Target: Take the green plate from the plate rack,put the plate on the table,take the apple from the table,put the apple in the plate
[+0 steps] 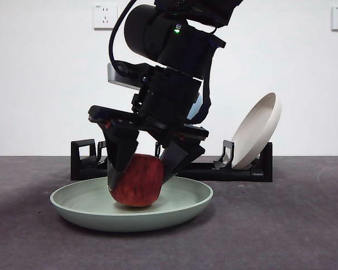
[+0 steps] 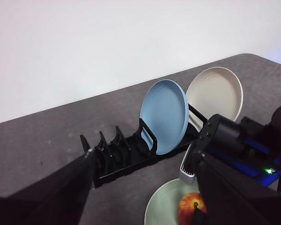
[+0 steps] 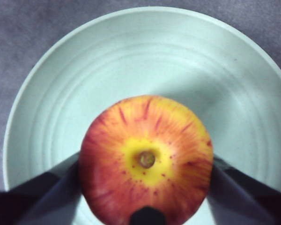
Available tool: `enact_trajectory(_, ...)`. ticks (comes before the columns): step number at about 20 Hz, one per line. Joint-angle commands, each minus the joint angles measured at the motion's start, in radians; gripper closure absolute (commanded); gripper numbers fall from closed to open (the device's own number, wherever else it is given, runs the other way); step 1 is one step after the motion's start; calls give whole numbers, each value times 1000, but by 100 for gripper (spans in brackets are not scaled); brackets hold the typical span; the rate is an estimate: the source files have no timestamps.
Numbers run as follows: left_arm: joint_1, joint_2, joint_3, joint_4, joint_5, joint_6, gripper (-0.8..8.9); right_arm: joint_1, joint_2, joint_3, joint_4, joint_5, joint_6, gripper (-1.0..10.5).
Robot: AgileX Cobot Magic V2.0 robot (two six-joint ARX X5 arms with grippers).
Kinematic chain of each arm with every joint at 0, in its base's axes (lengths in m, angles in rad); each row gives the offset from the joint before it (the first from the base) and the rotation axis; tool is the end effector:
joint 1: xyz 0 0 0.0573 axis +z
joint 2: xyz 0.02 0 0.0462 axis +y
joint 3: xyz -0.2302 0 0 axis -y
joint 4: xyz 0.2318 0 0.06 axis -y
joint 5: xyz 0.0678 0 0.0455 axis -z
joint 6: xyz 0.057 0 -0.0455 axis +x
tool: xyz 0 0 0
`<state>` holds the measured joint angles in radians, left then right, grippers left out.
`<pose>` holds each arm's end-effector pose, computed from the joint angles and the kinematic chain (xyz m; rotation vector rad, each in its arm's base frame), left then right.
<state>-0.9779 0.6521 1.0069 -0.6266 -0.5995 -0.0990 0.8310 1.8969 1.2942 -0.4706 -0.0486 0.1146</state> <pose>0.1072 -0.1016 0.3492 0.0965 0.2108 -0.3656 0.2529 0.2812 0.1300 -0.3234 1.0620 0.7289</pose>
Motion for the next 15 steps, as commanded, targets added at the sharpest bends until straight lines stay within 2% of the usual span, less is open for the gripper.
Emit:
enact_trajectory(1, 3, -3, -4, -4, -2, -6, 468, 2, 7, -2, -3, 3, -4, 409)
enact_trajectory(5, 3, -3, -4, -13, 0, -6, 468, 1, -71, 1, -11, 3, -4, 410)
enact_trajectory(11, 3, 25, -4, -10, -2, -31, 469, -27, -359, 1, -113, 15, -23, 436)
enact_trajectory(13, 3, 52, -4, 14, 0, -29, 502, -43, -463, 1, -190, 56, -36, 615)
enact_trajectory(15, 3, 88, -4, 32, 2, -2, 756, -66, -563, 1, -271, 100, -74, 876)
